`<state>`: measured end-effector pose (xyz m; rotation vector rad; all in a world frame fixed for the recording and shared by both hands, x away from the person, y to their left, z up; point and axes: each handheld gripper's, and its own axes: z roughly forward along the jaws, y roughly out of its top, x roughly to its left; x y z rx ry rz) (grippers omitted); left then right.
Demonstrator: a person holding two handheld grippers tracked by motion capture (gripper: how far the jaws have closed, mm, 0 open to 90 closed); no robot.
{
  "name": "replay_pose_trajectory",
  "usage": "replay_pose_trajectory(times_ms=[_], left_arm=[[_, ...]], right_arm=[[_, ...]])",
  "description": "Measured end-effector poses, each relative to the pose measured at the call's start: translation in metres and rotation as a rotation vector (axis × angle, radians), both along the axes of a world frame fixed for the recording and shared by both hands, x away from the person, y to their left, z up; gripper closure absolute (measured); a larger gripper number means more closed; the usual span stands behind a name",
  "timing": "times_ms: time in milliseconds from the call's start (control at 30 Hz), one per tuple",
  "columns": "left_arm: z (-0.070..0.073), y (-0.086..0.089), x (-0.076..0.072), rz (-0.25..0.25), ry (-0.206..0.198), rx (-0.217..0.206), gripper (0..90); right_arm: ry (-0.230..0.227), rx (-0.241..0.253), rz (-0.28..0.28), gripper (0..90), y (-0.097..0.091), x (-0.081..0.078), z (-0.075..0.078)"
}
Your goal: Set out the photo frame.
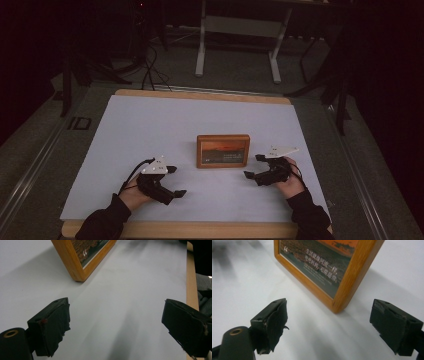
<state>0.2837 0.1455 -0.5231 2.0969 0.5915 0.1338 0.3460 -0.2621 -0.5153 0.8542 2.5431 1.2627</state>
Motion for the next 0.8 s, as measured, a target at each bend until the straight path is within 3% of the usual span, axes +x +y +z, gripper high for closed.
replay_pose_trajectory(times_ms=[400,800], left_arm=[[-0.001,0.001,0.000,0.001,0.001,-0.014,8.4],[-0.001,-0.001,-0.002,-0.007,-0.001,-0.011,8.3]], right_arm=[[-0.019,0.018,-0.026,13.9,-0.010,-0.014,-0.008],[-0.016,0.015,-0.017,13.9,-0.009,-0.012,-0.011]])
